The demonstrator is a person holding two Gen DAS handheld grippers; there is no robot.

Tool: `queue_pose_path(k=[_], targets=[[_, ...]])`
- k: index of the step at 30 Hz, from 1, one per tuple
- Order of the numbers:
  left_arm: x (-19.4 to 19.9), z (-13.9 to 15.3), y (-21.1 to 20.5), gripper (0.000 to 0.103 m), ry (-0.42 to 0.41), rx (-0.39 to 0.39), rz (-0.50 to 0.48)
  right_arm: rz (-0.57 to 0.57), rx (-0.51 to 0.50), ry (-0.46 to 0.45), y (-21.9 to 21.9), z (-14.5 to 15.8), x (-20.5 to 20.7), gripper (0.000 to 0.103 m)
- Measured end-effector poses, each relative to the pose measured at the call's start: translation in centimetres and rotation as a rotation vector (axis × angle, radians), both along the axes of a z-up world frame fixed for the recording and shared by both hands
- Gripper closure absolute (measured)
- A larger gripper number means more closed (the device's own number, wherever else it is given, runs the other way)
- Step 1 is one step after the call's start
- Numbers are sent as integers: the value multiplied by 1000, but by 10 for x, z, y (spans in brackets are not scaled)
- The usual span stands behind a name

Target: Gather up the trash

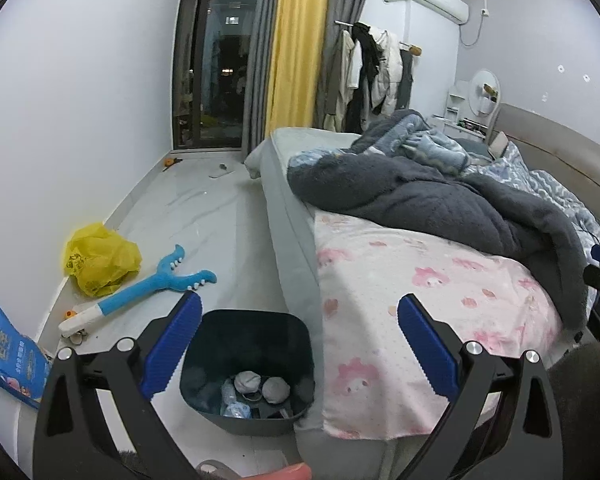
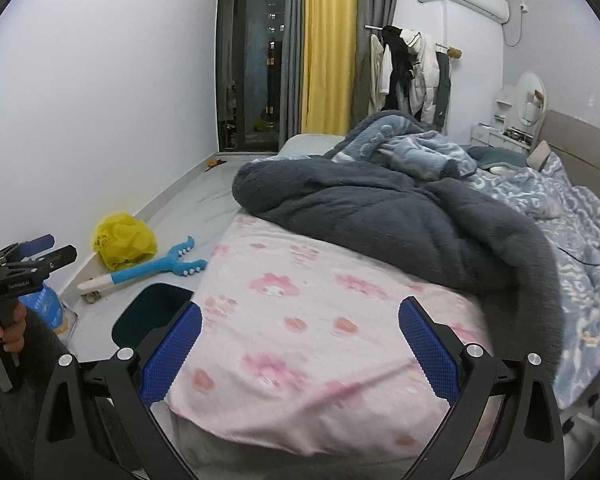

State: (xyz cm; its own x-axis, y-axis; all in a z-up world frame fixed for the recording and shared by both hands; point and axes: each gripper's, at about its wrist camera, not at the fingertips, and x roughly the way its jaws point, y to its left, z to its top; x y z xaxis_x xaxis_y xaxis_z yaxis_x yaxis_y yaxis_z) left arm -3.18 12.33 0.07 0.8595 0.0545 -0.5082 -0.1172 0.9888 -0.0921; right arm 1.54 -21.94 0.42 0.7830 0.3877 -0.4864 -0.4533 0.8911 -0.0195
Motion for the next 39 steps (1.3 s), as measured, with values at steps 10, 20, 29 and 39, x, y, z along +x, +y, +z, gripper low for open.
queue_pose_path(k=[10, 20, 29, 39], targets=[[-1, -5, -28, 3, 1, 64, -47, 54, 68, 18, -20, -5, -5, 3], [0, -7, -30, 3, 5, 70, -21, 98, 58, 0, -14, -3, -13, 3], [0, -7, -30, 3, 5, 72, -21, 95, 73, 3, -16, -2, -13, 3], [0, -6, -30, 3, 6, 71, -20, 95, 74, 4, -16, -2, -12, 3]])
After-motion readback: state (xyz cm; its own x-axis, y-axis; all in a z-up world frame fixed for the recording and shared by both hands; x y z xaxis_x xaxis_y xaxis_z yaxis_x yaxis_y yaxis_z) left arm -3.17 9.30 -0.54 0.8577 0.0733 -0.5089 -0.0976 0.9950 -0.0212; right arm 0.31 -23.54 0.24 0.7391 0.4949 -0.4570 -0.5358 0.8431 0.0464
